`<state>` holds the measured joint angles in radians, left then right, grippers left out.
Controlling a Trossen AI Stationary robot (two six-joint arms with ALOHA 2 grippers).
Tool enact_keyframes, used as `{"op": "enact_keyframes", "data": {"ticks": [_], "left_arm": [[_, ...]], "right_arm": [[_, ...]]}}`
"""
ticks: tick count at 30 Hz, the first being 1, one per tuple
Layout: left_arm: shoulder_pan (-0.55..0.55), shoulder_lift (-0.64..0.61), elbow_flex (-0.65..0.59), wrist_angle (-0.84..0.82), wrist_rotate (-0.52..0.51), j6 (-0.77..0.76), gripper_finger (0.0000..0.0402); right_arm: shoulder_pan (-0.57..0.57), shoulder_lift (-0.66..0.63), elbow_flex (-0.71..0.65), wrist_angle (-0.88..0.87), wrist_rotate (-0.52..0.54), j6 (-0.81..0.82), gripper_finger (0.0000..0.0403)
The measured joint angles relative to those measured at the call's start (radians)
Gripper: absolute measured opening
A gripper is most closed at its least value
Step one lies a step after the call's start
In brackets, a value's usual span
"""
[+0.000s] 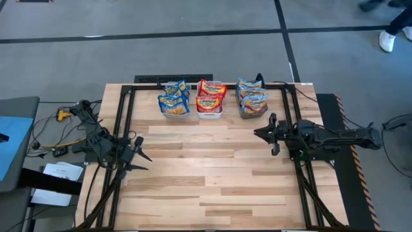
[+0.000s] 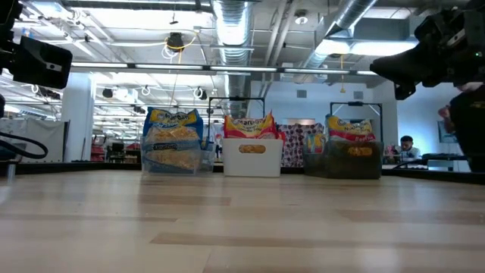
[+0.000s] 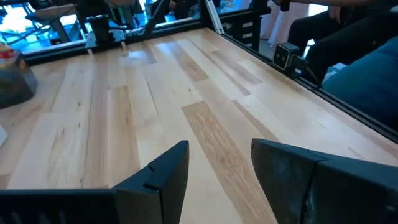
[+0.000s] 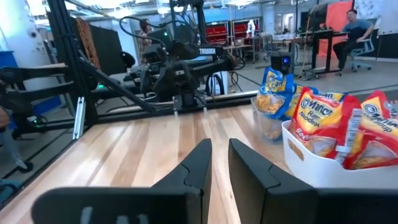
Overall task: Sort Maruchan noodles
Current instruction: Return to Home Position
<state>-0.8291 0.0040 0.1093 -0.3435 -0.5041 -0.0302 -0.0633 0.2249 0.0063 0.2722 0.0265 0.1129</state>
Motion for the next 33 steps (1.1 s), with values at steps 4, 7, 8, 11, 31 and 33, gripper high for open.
{"op": "enact_keyframes", "data": {"ticks": [4,7,8,11,31,33], "left_arm": [[0.0,0.0,0.0,-0.001,0.002,-0.001,0.0166],[0.0,0.0,0.0,-0.001,-0.004,0.0,0.0166],[0.0,0.0,0.0,-0.001,-0.011,-0.001,0.0166],[0.0,0.0,-0.001,-0.002,-0.058,-0.011,0.0166],[0.094,0.0,-0.002,0.006,-0.114,-0.092,0.0166],[0.107,0.0,-0.004,0.026,-0.135,-0.083,0.0166]], "right_arm": [[-0.019,-0.066,0.0,-0.067,0.002,-0.016,0.0081],[-0.037,-0.101,0.0,-0.115,0.003,-0.016,0.0081],[-0.045,-0.11,0.0,-0.132,0.003,-0.016,0.0081],[-0.074,-0.128,-0.001,-0.165,0.005,-0.016,0.0081],[-0.221,-0.135,-0.001,-0.224,0.083,0.227,0.0081],[-0.221,-0.135,-0.002,-0.225,0.092,0.218,0.0081]]}}
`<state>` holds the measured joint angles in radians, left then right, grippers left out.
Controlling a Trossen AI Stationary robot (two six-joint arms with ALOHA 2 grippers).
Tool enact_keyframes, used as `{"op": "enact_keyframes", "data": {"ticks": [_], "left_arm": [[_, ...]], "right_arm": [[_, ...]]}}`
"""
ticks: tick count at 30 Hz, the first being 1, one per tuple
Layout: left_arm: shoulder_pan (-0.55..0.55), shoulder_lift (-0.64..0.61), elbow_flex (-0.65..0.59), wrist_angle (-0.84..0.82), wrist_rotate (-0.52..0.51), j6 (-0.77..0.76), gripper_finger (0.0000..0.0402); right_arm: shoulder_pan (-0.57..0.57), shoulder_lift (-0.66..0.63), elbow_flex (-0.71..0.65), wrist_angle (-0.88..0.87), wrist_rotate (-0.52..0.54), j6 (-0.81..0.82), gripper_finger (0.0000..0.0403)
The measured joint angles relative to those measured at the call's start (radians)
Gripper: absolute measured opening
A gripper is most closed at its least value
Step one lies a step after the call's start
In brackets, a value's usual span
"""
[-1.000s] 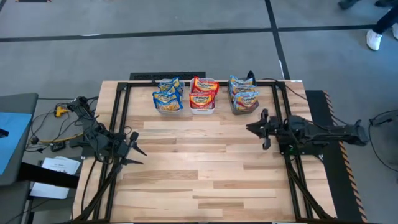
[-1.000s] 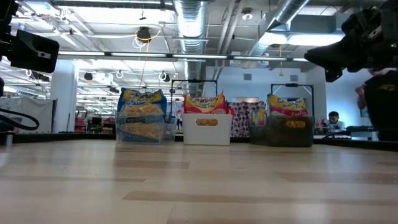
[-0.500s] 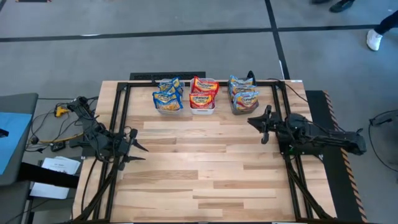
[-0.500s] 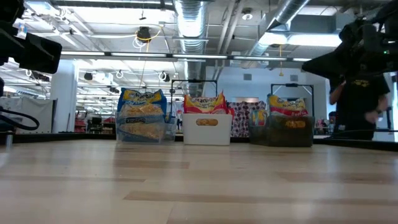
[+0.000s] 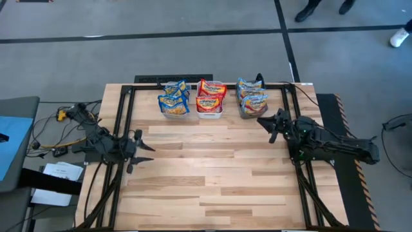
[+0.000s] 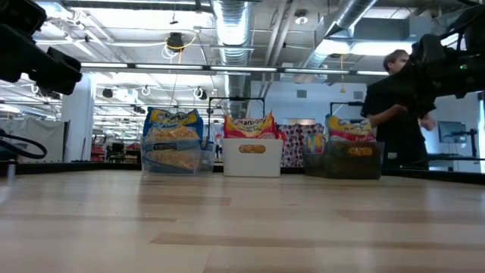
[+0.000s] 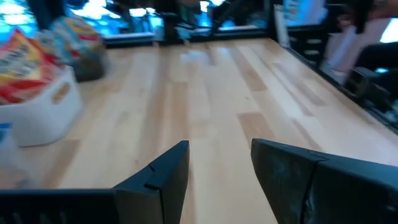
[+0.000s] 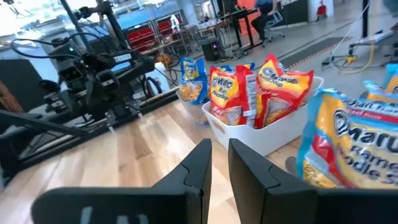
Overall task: Sort Maruchan noodles
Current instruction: Return to Home Position
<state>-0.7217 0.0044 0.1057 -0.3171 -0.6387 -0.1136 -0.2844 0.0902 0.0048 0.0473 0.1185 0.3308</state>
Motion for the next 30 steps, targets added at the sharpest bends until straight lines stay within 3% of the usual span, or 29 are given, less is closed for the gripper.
{"op": "enact_keyframes", "data": {"ticks": [6,17,22,30], "left_arm": [[0.067,0.0,-0.003,0.027,-0.09,0.023,0.0166],[0.188,0.0,-0.001,0.017,-0.087,0.029,0.0166],[0.24,0.002,-0.005,0.026,-0.135,-0.026,0.0166],[0.297,0.002,-0.005,0.024,-0.073,0.049,0.0166]], "right_arm": [[0.0,0.0,0.0,-0.003,0.006,-0.048,0.0081],[0.0,0.0,0.0,-0.007,0.008,-0.049,0.0081],[0.0,0.0,0.0,-0.009,0.009,-0.051,0.0081],[0.0,0.0,0.0,-0.009,0.009,-0.051,0.0081]]}}
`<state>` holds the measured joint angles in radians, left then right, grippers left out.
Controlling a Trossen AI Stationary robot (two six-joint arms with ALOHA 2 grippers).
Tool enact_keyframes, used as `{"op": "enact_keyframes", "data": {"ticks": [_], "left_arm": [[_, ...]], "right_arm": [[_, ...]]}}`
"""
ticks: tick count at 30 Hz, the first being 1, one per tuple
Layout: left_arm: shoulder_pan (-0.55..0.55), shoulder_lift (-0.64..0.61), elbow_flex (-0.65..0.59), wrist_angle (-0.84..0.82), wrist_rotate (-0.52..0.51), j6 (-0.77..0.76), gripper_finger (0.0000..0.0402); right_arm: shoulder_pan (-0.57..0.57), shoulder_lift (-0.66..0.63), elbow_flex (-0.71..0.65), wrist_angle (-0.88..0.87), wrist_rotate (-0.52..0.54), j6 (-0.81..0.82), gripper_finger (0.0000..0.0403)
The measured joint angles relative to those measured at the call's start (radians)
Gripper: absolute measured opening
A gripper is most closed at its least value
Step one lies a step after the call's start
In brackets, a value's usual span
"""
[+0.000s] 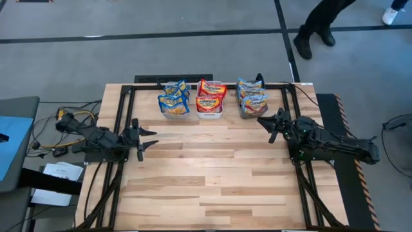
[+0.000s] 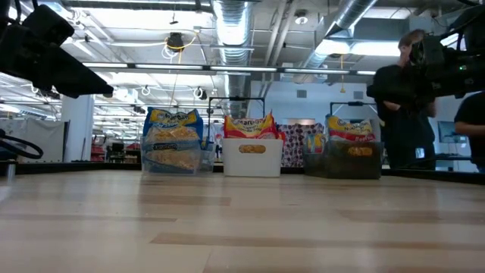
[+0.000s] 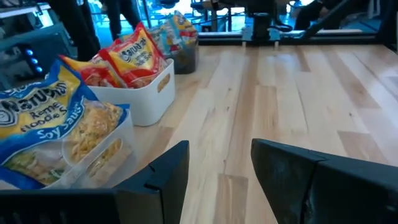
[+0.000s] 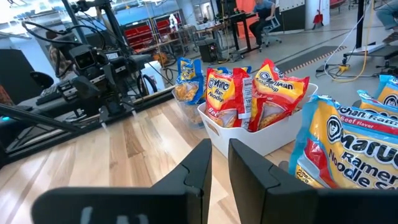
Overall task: Sort Maruchan noodles
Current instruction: Return to Home Position
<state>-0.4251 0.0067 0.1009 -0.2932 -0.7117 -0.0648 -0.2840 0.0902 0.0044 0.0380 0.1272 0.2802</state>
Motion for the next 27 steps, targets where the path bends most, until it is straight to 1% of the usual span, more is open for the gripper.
{"op": "enact_keyframes", "data": {"ticks": [4,10,13,27], "left_arm": [[0.011,0.0,0.0,0.0,-0.001,-0.053,0.0166],[0.011,0.0,0.0,-0.002,0.052,-0.213,0.0166],[0.011,0.0,0.0,-0.002,0.053,-0.258,0.0166],[0.011,0.0,-0.001,-0.003,0.052,-0.23,0.0166]], "right_arm": [[0.0,0.0,0.0,0.0,0.0,0.0,0.0081],[0.0,0.0,0.0,0.0,0.0,0.0,0.0081],[0.0,0.0,0.0,0.0,0.0,0.0,0.0081],[0.0,0.0,0.0,0.0,0.001,0.0,0.0081]]}}
